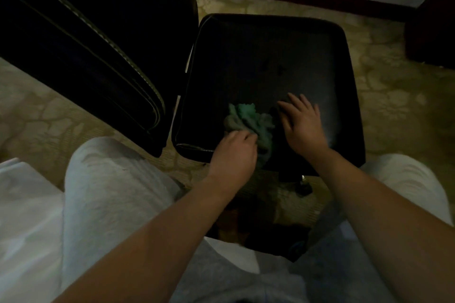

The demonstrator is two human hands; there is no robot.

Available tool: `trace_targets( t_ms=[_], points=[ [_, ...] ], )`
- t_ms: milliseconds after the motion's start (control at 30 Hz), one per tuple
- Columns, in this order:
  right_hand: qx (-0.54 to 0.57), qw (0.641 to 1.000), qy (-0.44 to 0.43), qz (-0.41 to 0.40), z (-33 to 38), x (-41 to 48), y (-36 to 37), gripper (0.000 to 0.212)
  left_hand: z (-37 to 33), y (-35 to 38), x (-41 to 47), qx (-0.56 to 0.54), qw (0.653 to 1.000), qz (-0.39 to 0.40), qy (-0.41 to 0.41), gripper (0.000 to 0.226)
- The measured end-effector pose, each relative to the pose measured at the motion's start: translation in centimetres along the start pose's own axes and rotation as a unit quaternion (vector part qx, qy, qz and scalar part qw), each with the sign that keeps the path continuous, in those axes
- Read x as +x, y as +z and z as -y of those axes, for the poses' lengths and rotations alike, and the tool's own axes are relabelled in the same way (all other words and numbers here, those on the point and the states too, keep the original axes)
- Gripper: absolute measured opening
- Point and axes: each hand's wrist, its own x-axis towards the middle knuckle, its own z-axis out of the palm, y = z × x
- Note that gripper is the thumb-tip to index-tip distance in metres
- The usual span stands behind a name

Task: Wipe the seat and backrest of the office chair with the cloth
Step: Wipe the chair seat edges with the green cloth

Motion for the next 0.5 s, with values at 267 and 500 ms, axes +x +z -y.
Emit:
trace_targets(
  t_ms=[267, 500],
  points=[
    [-0.052, 0.999, 0.002, 0.001, -0.8, -0.4, 1.1, 0.050, -2.1, 0.9, 2.9, 0.010, 0.996, 0.040, -0.076, 0.057],
    [-0.027, 0.999, -0.001, -0.018, -0.8, -0.6, 1.1, 0.055, 0.4, 1.8, 1.8, 0.092, 0.994, 0.042, -0.030, 0.056]
  ],
)
